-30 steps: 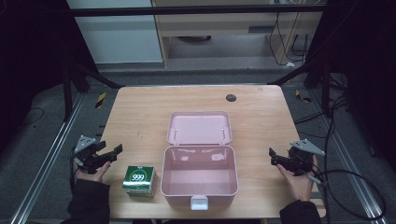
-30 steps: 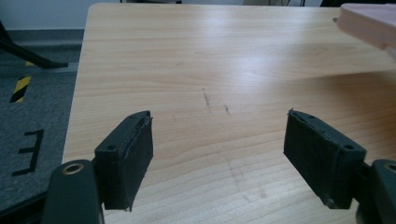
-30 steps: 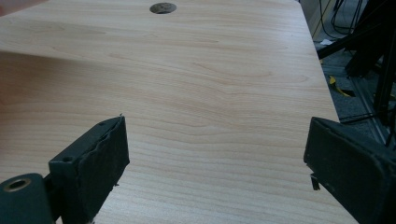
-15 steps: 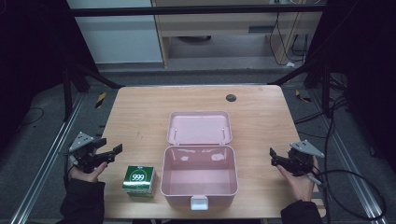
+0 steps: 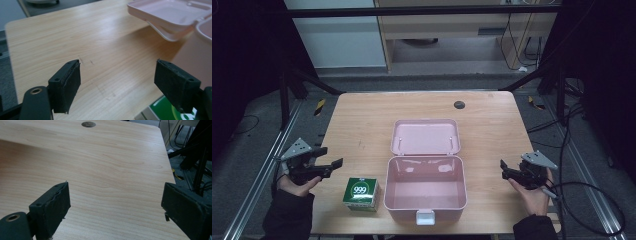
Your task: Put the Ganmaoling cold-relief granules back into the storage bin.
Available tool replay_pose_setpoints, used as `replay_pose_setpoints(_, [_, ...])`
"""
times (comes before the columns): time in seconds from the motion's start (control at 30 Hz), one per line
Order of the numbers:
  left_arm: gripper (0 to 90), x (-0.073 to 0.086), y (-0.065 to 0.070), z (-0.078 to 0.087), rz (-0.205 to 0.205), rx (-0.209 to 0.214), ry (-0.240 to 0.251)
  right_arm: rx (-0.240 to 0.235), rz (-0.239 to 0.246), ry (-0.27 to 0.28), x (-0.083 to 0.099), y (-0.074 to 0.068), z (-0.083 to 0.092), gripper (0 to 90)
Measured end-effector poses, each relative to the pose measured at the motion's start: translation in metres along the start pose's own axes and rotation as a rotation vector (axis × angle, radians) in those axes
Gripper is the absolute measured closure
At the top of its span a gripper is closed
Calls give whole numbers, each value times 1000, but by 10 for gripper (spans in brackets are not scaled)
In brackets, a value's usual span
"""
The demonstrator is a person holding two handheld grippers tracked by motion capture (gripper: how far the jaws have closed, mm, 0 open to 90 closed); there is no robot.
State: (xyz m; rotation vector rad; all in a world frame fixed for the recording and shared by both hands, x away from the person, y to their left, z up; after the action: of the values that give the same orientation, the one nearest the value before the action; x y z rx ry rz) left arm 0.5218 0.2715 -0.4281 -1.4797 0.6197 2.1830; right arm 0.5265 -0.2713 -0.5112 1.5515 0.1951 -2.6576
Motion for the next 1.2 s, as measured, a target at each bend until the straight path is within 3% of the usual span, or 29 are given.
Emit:
replay_pose_setpoints(0.07, [200, -3, 9, -1, -30, 27, -11, 0, 13, -7, 1, 0, -1, 85])
replay_pose_setpoints(0.17, [199, -4, 13, -2, -42, 50, -29, -5, 13, -8, 2, -1, -1, 83])
replay_pose_setpoints(0.3, [191, -7, 29, -3, -75, 119, -62, -10, 25, -5, 2, -1, -1, 82])
replay_pose_setpoints(0.4, [186, -7, 35, -3, -78, 147, -76, -8, 25, -7, 3, -1, -1, 81])
replay_pose_setpoints(0.53, [171, -4, 49, -4, -115, 188, -103, -12, 41, -15, 5, -2, -3, 76])
replay_pose_setpoints(0.93, [137, 6, 75, -11, -140, 265, -162, -12, 66, -27, 8, -4, -5, 67])
replay_pose_setpoints(1.2, [128, 15, 87, -14, -139, 283, -210, -15, 69, -26, 7, -4, -5, 65])
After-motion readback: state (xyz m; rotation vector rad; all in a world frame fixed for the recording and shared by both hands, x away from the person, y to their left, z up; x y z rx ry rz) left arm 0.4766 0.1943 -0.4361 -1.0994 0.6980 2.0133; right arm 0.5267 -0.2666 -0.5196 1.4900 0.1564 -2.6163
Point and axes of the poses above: each handheld gripper's, and its own axes: z roughly backward along the jaws, x roughly out of its underside, y roughly to its right, the point moved 9 cm from there along -z, roughly forward along the jaws, and after that the axes turned 10 degrees about -z, right-handed, at the moved point
